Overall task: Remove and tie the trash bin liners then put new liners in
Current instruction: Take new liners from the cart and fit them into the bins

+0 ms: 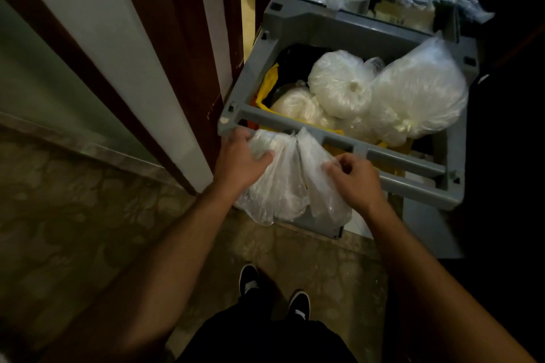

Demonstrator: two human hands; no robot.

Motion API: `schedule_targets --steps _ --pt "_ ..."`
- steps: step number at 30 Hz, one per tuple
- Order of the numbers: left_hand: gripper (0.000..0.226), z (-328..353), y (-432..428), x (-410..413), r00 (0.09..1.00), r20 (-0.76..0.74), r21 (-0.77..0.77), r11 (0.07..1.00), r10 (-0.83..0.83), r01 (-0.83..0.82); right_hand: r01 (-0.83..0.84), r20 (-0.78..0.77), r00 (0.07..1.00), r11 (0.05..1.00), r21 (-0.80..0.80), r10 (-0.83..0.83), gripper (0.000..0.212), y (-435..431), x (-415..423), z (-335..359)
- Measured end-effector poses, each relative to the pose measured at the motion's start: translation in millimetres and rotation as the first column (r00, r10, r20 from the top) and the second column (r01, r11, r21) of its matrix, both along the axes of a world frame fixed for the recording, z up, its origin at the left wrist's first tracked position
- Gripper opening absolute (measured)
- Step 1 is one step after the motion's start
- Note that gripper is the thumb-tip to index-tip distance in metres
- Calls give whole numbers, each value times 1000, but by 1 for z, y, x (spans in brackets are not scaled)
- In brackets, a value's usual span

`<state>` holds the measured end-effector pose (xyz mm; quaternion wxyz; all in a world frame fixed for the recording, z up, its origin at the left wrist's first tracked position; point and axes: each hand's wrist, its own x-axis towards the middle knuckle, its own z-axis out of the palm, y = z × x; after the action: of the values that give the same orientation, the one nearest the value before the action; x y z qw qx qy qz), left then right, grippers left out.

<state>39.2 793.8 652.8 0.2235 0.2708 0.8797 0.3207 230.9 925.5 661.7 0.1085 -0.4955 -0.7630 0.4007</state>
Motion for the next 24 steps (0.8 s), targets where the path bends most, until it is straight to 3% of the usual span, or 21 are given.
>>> schedule_targets --steps 3,6,10,15,18,20,22,24 --pt "53 -5 7 -4 998 28 -58 997 53 -52 19 27 999 991 134 -23 14 -3 6 -3" --pt "18 -1 9 -15 1000 21 -89 996 -10 12 84 -26 996 969 232 -80 25 -4 11 0" --pt "26 19 12 -27 985 171 110 994 -8 -11 102 -132 989 948 303 -64 17 -6 5 13" --pt "23 48 20 -35 910 413 237 961 31 -140 -65 -150 979 910 408 137 15 -4 -13 19" --pt "22 59 16 -38 868 497 290 939 17 -185 -324 -16 931 848 419 364 31 -2 -22 10" --pt "24 70 10 -36 883 470 298 942 -3 -155 -378 -6 908 823 425 420 31 -5 -26 6" --pt "25 86 2 -31 877 481 330 925 8 -189 -323 -107 908 840 435 405 24 -9 -30 8" --pt "21 96 -10 -24 910 415 350 920 13 -173 -259 -268 903 923 286 336 26 -12 -37 18"
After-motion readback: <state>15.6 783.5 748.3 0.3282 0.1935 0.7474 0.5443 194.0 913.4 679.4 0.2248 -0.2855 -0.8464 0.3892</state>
